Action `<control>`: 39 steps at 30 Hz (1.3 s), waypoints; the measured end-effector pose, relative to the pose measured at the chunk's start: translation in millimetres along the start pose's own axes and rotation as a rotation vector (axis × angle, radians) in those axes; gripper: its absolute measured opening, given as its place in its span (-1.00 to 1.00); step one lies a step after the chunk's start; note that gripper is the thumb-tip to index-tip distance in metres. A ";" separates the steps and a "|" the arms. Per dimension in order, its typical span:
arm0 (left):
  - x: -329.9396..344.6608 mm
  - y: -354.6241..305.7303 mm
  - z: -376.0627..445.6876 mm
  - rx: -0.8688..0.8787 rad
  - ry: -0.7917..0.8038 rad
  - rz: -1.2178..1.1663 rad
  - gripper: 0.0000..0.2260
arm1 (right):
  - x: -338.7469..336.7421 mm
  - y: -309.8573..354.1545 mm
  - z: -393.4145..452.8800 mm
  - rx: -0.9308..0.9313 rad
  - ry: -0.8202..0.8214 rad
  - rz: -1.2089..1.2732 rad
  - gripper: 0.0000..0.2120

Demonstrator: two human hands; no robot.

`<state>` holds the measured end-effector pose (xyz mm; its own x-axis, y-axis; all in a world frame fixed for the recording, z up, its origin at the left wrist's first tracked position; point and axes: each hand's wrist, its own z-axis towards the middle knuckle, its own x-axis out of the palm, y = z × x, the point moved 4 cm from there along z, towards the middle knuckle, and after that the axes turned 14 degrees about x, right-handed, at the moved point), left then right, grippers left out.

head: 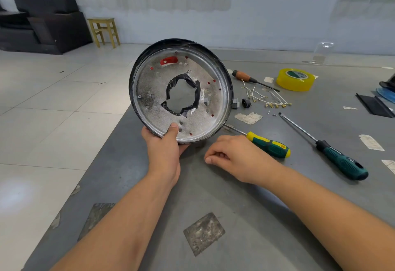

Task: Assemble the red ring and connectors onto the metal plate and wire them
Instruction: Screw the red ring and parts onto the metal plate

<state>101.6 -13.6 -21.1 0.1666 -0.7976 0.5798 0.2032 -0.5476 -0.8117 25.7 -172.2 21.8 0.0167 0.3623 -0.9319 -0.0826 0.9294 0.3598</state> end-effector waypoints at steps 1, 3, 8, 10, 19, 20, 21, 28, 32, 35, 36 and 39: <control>-0.1 -0.4 -0.1 0.000 0.000 -0.003 -0.62 | 0.0 -0.5 0.8 0.003 -0.024 0.054 -0.84; -0.1 -0.8 -0.2 0.000 0.000 -0.003 -0.60 | 2.1 -3.2 2.4 0.015 -0.032 0.082 -0.85; 0.6 -1.0 -0.6 -0.009 0.000 0.011 -0.58 | 9.0 -13.4 3.6 0.091 -0.022 0.268 -0.93; 0.3 -1.5 -0.7 -0.008 0.006 0.018 -0.58 | 11.7 -15.1 4.1 0.119 -0.021 0.430 -0.92; 0.4 -1.3 -1.7 0.005 0.032 0.048 -0.61 | 17.1 -14.9 3.6 0.109 -0.032 0.606 -0.85; 0.5 -1.5 -1.9 0.004 0.034 0.053 -0.61 | 17.0 -14.9 3.3 0.108 -0.051 0.607 -0.86; 0.5 -1.8 -2.1 0.005 0.036 0.058 -0.60 | 16.6 -15.0 3.0 0.108 -0.076 0.608 -0.87; 0.7 -2.2 -2.9 0.004 0.051 0.083 -0.62 | 9.5 -11.7 -0.2 0.057 -0.159 0.702 -0.90; 1.5 -2.6 -3.6 0.001 0.067 0.082 -0.67 | 0.8 -7.2 -1.2 0.014 -0.288 0.766 -0.86; 2.0 -2.2 -3.8 -0.033 0.064 0.047 -0.69 | -6.3 -3.3 -4.0 -0.052 -0.404 0.536 -0.91; 1.9 -1.7 -3.8 -0.051 0.061 0.034 -0.71 | -6.7 0.2 -5.7 -0.097 -0.434 0.422 -0.92; 0.6 -0.7 -3.3 -0.093 0.041 0.001 -0.76 | 1.6 7.7 -8.5 -0.195 -0.443 0.261 -0.93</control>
<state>98.3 -14.5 -20.5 0.1271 -0.8067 0.5771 0.1127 -0.5663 -0.8165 16.6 -165.0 22.7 0.3853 0.6131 -0.6896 -0.3221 0.7897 0.5221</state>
